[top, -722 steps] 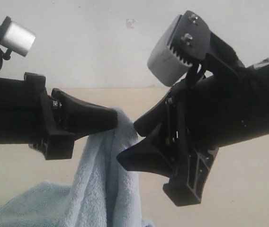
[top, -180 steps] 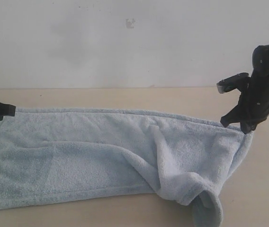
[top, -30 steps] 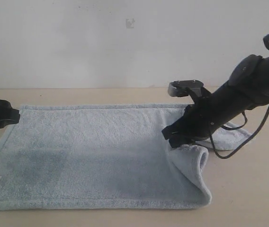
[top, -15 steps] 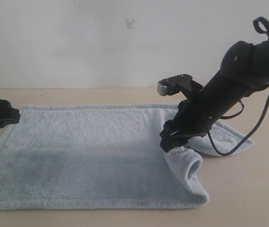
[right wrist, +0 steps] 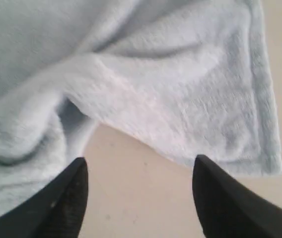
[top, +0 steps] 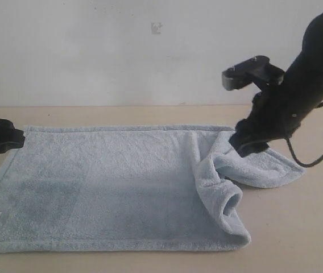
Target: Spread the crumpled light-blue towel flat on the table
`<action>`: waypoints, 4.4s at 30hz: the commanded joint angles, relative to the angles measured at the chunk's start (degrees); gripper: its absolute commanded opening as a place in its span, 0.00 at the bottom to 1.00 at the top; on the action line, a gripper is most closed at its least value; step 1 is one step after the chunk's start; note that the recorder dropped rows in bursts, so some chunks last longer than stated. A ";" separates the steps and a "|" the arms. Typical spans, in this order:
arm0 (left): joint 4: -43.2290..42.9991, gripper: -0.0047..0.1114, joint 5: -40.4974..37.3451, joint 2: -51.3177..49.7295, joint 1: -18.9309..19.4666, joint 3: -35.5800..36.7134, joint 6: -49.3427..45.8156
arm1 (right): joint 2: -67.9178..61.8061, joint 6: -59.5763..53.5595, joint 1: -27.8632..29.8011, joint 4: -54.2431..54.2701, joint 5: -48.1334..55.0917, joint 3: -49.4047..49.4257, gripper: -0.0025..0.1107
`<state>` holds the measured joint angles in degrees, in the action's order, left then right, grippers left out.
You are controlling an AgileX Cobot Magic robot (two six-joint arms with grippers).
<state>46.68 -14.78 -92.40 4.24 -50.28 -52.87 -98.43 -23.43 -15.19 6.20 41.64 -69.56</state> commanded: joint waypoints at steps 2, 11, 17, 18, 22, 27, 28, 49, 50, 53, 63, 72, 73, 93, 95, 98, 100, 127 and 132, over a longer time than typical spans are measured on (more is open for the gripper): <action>1.04 0.55 -0.58 0.05 -0.28 -0.22 -0.20 | -2.81 -0.02 2.01 -3.00 -0.24 2.92 0.53; 1.05 0.55 -0.67 0.05 -0.28 -0.22 -0.82 | -6.82 -3.70 -1.79 3.27 1.66 3.29 0.53; 1.96 0.55 -0.72 0.05 -0.28 -0.22 -0.82 | -8.82 -4.79 -11.04 5.43 -4.19 3.29 0.53; 1.96 0.55 -1.05 0.05 -0.28 -0.22 -0.82 | -8.97 -4.96 -12.32 5.69 -4.09 3.29 0.53; 1.96 0.55 -1.55 0.05 -0.28 -0.22 -0.82 | -7.46 -3.29 -15.27 4.93 -4.34 3.29 0.53; 2.35 0.55 -1.55 0.05 -0.28 -0.22 -0.82 | -4.49 1.99 -15.12 -2.16 1.96 3.29 0.53; 2.35 0.55 -1.55 0.05 -0.28 -0.22 -0.82 | -4.49 2.08 -15.12 -3.17 4.27 3.47 0.53; 2.36 0.55 -1.54 0.05 -0.28 -0.22 -0.82 | -7.40 6.02 -15.72 -8.41 -8.23 8.29 0.53; 2.36 0.55 -1.54 0.05 -0.28 -0.22 -0.82 | -7.55 6.02 -15.84 -8.41 -8.36 8.29 0.53; 2.36 0.55 -1.54 0.05 -0.28 -0.22 -0.82 | -7.53 6.02 -16.51 -8.41 -7.52 8.29 0.53; 2.36 0.55 -1.37 0.05 -0.28 -0.22 -0.82 | -7.53 6.24 -18.03 -10.04 -8.37 8.29 0.42; 2.36 0.55 -1.49 0.05 -0.28 -0.22 -0.82 | -7.90 8.48 -18.03 -14.60 -12.47 8.29 0.46; 2.36 0.55 -1.60 0.05 -0.28 -0.22 -0.82 | -8.25 8.48 -18.03 -14.60 -12.82 8.29 0.46; 3.72 0.55 -1.73 0.05 -0.28 -0.22 -0.82 | 7.19 33.88 -15.48 -48.67 24.62 9.25 0.03; 3.72 0.55 -1.73 0.05 -0.28 -0.22 -0.82 | 8.22 33.88 -12.60 -48.48 28.33 11.58 0.03; 3.72 0.55 -1.73 0.05 -0.28 -0.22 -0.82 | 9.95 31.80 -8.99 -44.02 28.33 17.01 0.03; 3.72 0.55 -1.73 0.05 -0.28 -0.22 -0.82 | 10.55 28.04 -7.35 -38.53 26.75 21.48 0.03; 4.90 0.55 -3.65 0.05 -0.28 -0.22 -1.40 | 10.91 42.54 9.82 -39.64 -8.46 18.68 0.04; 4.90 0.53 -4.71 0.05 -0.69 -0.22 -2.47 | -2.07 16.42 18.22 -15.14 -7.23 8.07 0.05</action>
<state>51.00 -18.70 -92.40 4.13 -50.28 -54.18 -94.35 5.78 -0.18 -20.44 33.77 -56.36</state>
